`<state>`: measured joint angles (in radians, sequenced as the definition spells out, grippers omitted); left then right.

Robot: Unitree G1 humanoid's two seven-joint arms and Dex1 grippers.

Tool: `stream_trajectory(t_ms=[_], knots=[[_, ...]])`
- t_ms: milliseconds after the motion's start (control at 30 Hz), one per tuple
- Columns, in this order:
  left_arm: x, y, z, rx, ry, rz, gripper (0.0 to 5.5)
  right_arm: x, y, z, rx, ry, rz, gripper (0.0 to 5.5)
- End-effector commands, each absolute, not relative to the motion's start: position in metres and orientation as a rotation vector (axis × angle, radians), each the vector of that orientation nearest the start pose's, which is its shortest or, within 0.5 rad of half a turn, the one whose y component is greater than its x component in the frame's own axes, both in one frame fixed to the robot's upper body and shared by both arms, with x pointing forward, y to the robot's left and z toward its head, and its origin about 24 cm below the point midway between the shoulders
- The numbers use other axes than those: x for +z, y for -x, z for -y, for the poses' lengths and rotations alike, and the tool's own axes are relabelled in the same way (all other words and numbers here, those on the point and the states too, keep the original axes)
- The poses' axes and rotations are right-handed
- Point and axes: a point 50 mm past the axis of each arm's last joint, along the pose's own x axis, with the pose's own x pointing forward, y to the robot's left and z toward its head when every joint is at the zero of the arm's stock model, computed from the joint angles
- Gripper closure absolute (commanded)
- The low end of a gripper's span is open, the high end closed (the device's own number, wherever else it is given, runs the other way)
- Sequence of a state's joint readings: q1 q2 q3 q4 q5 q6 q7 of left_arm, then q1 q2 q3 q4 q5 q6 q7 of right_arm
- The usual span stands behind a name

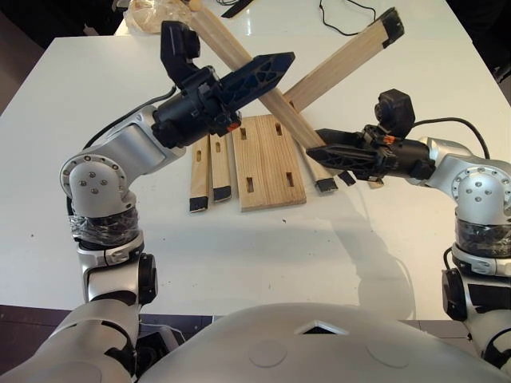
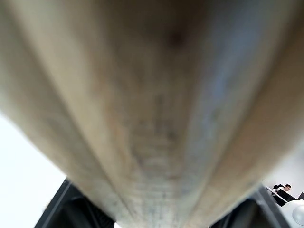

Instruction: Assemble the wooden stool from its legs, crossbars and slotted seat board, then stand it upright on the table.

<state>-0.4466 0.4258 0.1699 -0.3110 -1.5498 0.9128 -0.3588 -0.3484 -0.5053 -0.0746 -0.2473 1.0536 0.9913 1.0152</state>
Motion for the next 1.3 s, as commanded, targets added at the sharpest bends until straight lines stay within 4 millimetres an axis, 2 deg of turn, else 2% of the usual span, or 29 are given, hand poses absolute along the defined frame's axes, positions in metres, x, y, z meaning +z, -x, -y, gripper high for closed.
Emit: stream_trajectory(t_ms=[33,133,167,400,500,633,767,900,1300], knots=[[0.217,-0.252,-0.140,-1.250,0.734,-0.006,3.42,0.154,-0.246,0.149,1.437,-0.515,-0.226,3.44],[0.219,-0.255,-0.142,-1.236,0.725,0.006,3.42,0.151,-0.246,0.148,1.405,-0.489,-0.208,3.44],[0.220,-0.256,-0.142,-1.229,0.720,0.012,3.42,0.150,-0.246,0.147,1.402,-0.482,-0.195,3.08],[0.219,-0.268,-0.153,-1.121,0.691,0.060,3.42,0.137,-0.242,0.143,1.369,-0.421,-0.174,2.14],[0.214,-0.272,-0.163,-1.050,0.551,0.101,3.44,0.133,-0.246,0.146,1.300,-0.398,-0.166,2.00],[0.200,-0.267,-0.194,-1.007,0.205,0.142,3.45,0.126,-0.254,0.153,1.215,-0.345,-0.163,2.00],[0.178,-0.253,-0.208,-1.053,0.096,0.087,3.45,0.107,-0.275,0.161,1.021,-0.290,-0.212,2.00],[0.174,-0.253,-0.206,-1.092,0.061,0.108,3.46,0.100,-0.284,0.168,0.935,-0.285,-0.228,2.00],[0.153,-0.241,-0.195,-1.210,0.057,0.025,3.46,0.100,-0.292,0.170,0.887,-0.285,-0.204,2.00]])
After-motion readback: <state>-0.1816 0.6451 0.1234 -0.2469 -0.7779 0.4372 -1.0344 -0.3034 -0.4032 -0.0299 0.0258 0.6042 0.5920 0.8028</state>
